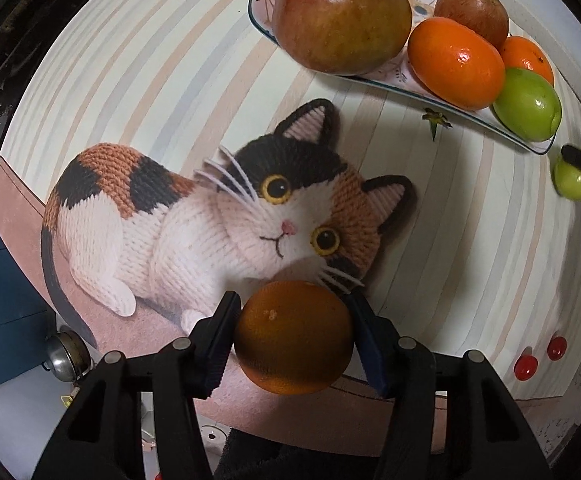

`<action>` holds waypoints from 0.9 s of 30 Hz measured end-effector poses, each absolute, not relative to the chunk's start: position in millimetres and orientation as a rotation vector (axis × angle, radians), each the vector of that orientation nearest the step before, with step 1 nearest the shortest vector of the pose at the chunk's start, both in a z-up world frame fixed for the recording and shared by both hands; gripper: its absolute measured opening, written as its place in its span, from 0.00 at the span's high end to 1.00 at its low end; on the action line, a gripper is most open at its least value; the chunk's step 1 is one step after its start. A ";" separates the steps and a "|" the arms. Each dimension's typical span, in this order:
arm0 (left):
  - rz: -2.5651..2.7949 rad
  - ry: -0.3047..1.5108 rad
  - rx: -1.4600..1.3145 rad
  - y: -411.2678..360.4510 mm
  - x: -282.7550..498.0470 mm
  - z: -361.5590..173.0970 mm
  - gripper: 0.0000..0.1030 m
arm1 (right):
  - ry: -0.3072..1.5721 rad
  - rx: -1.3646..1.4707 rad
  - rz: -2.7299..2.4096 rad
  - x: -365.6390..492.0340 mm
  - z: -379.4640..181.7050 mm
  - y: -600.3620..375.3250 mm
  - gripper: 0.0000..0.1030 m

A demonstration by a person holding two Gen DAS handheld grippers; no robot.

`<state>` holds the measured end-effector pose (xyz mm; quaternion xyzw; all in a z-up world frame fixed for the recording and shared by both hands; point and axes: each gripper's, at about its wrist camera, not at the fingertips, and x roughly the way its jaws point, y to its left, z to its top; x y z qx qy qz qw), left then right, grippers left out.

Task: Organize fruits
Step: 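Grasp the small orange with the left tool while the right tool grasps the green apple, then carry the orange and green apple onto the floral plate and open both tools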

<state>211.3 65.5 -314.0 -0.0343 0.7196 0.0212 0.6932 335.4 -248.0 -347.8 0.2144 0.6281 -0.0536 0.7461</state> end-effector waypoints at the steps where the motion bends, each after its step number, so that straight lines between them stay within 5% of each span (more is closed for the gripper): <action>1: 0.045 1.607 -0.078 65.0 210.7 -313.8 0.49 | 1.386 0.458 -0.094 333.7 -348.1 -242.5 0.42; 12: 0.034 1.607 -0.086 67.9 215.4 -316.7 0.48 | 1.556 0.167 0.218 254.6 -346.9 -140.5 0.42; 27: 0.024 1.620 -0.057 62.6 208.6 -325.9 0.49 | 1.523 0.157 0.185 242.2 -347.8 -129.6 0.41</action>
